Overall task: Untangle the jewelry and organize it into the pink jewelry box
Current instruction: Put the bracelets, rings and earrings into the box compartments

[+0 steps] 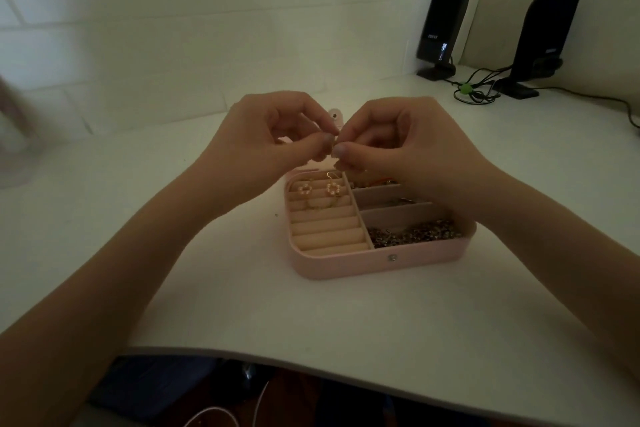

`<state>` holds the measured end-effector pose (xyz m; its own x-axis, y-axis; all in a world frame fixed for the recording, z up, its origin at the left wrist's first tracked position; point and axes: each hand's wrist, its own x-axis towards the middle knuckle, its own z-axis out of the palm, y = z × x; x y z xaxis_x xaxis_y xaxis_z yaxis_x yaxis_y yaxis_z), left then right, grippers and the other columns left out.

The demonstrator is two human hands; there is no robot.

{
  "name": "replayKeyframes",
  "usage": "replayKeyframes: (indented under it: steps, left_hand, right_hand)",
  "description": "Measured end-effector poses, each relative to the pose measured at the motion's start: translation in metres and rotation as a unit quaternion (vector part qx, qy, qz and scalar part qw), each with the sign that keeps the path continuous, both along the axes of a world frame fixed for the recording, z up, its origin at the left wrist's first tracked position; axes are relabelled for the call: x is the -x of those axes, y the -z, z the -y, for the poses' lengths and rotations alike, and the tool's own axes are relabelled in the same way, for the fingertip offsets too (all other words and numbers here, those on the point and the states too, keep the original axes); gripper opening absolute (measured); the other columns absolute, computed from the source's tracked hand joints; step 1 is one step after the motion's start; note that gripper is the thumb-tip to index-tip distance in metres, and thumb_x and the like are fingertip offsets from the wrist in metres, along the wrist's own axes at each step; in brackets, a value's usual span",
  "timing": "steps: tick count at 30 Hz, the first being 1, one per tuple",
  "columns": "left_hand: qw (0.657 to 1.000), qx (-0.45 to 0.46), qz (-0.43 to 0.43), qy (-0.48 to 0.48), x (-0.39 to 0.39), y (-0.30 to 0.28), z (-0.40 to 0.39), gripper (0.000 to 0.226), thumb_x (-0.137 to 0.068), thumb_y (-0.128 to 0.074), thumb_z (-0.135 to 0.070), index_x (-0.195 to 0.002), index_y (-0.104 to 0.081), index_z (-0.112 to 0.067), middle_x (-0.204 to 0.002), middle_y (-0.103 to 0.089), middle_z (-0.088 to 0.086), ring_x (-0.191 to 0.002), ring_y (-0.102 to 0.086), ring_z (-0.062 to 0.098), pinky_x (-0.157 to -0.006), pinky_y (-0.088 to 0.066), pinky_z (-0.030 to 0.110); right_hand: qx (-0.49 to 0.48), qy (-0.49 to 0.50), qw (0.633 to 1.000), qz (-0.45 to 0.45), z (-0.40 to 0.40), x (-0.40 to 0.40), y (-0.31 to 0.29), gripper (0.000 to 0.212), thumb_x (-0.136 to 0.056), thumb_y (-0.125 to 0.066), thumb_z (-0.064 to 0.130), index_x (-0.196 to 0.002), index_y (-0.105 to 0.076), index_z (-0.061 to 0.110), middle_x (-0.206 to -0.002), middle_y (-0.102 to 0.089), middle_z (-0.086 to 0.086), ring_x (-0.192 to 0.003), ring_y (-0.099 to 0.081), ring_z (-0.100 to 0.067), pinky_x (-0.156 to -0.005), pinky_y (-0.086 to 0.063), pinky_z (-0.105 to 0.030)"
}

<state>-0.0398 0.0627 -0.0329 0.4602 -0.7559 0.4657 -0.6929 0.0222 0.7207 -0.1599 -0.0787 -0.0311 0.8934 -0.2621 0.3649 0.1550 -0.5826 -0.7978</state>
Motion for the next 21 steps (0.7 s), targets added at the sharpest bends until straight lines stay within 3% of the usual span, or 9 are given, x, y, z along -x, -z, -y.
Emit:
replayKeyframes:
  steps: [6,12,17,21]
  left_hand:
    - [0.997,-0.044,0.054,-0.036,0.009,0.006,-0.028,0.011,-0.077,-0.072,-0.008,-0.084,-0.072,-0.016,-0.074,-0.071,-0.007,-0.069,-0.067,0.004,-0.07,-0.055,0.022]
    - [0.99,-0.083,0.096,-0.058,0.015,0.013,-0.041,0.014,-0.077,-0.07,-0.014,-0.081,-0.07,-0.028,-0.075,-0.069,-0.015,-0.075,-0.065,-0.001,-0.065,-0.048,0.007]
    - [0.987,-0.097,0.116,-0.051,0.009,0.017,-0.044,0.009,-0.079,-0.069,-0.02,-0.085,-0.074,-0.022,-0.088,-0.07,-0.008,-0.086,-0.062,0.008,-0.071,-0.051,0.022]
    - [0.988,-0.1,0.111,-0.033,0.009,0.021,-0.046,0.006,-0.077,-0.071,-0.024,-0.081,-0.072,-0.028,-0.085,-0.071,-0.008,-0.085,-0.061,0.01,-0.071,-0.049,0.02]
  right_hand:
    - [0.041,-0.044,0.997,-0.043,-0.014,0.001,0.007,0.01,-0.076,-0.075,0.023,-0.084,-0.071,0.016,-0.071,-0.074,0.003,-0.069,-0.07,-0.004,-0.075,-0.054,-0.02]
    - [0.083,-0.063,0.994,-0.04,-0.022,-0.001,0.012,0.008,-0.076,-0.076,0.021,-0.079,-0.069,0.021,-0.068,-0.068,0.008,-0.061,-0.061,0.001,-0.059,-0.044,-0.01]
    - [0.12,-0.068,0.99,-0.042,-0.02,-0.003,0.013,0.007,-0.076,-0.076,0.019,-0.08,-0.07,0.022,-0.066,-0.063,0.015,-0.062,-0.059,0.003,-0.059,-0.042,-0.008]
    - [0.146,-0.08,0.985,-0.052,-0.021,-0.004,0.015,0.007,-0.076,-0.076,0.019,-0.082,-0.073,0.019,-0.067,-0.063,0.016,-0.064,-0.059,0.0,-0.061,-0.044,-0.01]
